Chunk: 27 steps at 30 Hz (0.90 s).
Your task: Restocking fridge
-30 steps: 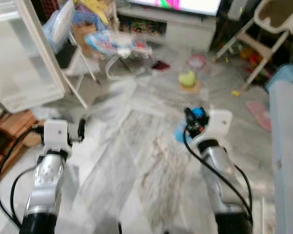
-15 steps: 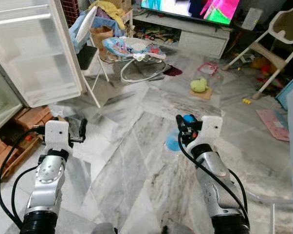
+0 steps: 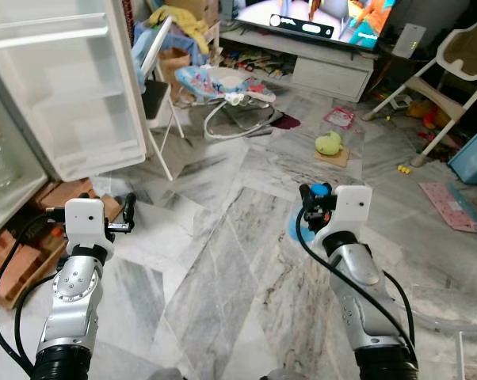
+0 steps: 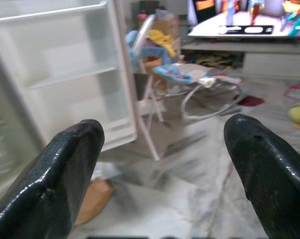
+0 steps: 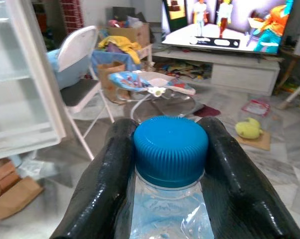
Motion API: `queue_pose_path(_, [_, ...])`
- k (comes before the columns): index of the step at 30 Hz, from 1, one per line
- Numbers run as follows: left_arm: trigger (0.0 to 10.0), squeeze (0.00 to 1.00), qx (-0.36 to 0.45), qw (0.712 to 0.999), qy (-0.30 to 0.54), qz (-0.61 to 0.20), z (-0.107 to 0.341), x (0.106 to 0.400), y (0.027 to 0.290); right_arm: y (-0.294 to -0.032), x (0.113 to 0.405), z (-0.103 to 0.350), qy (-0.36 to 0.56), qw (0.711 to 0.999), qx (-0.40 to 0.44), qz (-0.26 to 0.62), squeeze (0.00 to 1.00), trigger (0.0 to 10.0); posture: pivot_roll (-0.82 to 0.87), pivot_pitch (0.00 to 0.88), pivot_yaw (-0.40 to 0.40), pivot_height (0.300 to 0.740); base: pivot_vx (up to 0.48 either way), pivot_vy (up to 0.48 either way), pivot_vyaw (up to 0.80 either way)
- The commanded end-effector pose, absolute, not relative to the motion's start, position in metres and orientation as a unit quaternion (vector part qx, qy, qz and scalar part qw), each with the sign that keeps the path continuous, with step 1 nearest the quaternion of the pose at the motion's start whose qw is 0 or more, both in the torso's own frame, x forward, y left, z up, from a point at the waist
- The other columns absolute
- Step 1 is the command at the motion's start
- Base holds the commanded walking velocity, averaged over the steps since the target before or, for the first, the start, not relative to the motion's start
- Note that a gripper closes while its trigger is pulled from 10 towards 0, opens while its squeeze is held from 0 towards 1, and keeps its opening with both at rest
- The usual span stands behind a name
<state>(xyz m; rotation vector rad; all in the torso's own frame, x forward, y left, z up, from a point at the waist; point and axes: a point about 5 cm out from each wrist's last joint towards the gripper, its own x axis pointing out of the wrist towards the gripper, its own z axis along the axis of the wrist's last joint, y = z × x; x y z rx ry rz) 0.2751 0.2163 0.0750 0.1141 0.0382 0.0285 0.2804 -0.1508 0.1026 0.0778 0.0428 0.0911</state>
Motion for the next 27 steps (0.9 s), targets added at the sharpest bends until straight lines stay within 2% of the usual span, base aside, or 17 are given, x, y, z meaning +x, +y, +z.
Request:
queue_pose_path(1, [10.0,0.00,0.058,0.998,0.021,0.007,0.076,0.276,0.215,-0.157,0.284,0.110,0.004,0.999,0.038,0.037,0.00,10.0,0.01,0.018,-0.070,0.740,0.469,0.000,0.00])
queue_pose_path(10, [10.0,0.00,0.054,0.997,0.039,0.036,0.073,0.276,0.225,-0.153,0.287,0.109,0.008,0.999,-0.004,0.036,0.00,10.0,0.01,0.019,-0.072,0.740,0.457,0.000,0.00])
queue_pose_path(13, [10.0,0.00,0.057,0.996,0.037,0.049,0.076,0.280,0.233,-0.155,0.289,0.106,0.021,0.999,0.027,0.024,0.00,10.0,0.01,0.019,-0.073,0.740,0.401,0.262,0.00])
queue_pose_path(17, [10.0,0.00,0.065,0.995,0.044,0.057,0.076,0.281,0.239,-0.161,0.291,0.103,0.027,1.000,0.004,0.014,0.00,10.0,0.02,0.015,-0.075,0.740,0.366,0.306,0.00])
queue_pose_path(27, [10.0,0.00,0.079,0.994,0.067,0.038,0.067,0.269,0.236,-0.157,0.292,0.108,0.019,0.999,0.018,0.039,0.00,10.0,0.02,0.021,-0.082,0.740,0.026,0.436,0.00])
